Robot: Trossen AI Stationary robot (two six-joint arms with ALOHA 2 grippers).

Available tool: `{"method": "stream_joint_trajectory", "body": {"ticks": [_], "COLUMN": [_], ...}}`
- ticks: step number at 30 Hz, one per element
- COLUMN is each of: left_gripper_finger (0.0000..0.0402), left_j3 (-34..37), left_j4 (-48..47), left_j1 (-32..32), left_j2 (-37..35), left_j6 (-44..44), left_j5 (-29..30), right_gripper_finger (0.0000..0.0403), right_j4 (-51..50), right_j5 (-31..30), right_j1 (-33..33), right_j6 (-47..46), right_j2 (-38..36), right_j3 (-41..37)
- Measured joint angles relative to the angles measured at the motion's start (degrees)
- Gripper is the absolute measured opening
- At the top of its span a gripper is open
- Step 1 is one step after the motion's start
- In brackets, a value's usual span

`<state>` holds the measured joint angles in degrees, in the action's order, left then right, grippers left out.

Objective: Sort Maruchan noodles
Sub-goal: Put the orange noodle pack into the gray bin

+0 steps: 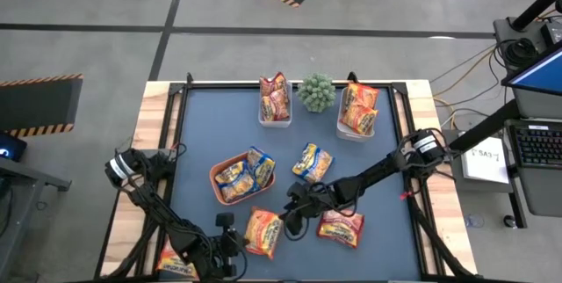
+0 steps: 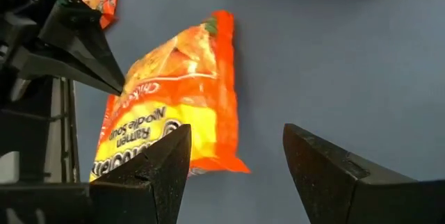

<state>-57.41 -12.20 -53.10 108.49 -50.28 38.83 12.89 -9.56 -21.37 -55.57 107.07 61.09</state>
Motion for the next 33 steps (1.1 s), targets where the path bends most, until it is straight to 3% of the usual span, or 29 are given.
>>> {"method": "stream_joint_trajectory", "body": {"ticks": [7, 33], "left_gripper_finger": [0.0, 0.0], "left_j3": [0.53, 1.04], "left_j4": [1.02, 2.29], "left_j1": [0.0, 0.02], "left_j2": [0.0, 0.07], "left_j6": [-0.02, -0.02], "left_j5": [0.08, 1.17], "right_gripper_finger": [0.0217, 0.0217], "right_j4": [4.18, 3.73], "right_j5": [0.42, 2.03], "right_j1": [0.01, -0.76], "right_j6": [0.0, -4.44], "right_j2": [-0.02, 0.21], "right_j3": [0.12, -0.36]}}
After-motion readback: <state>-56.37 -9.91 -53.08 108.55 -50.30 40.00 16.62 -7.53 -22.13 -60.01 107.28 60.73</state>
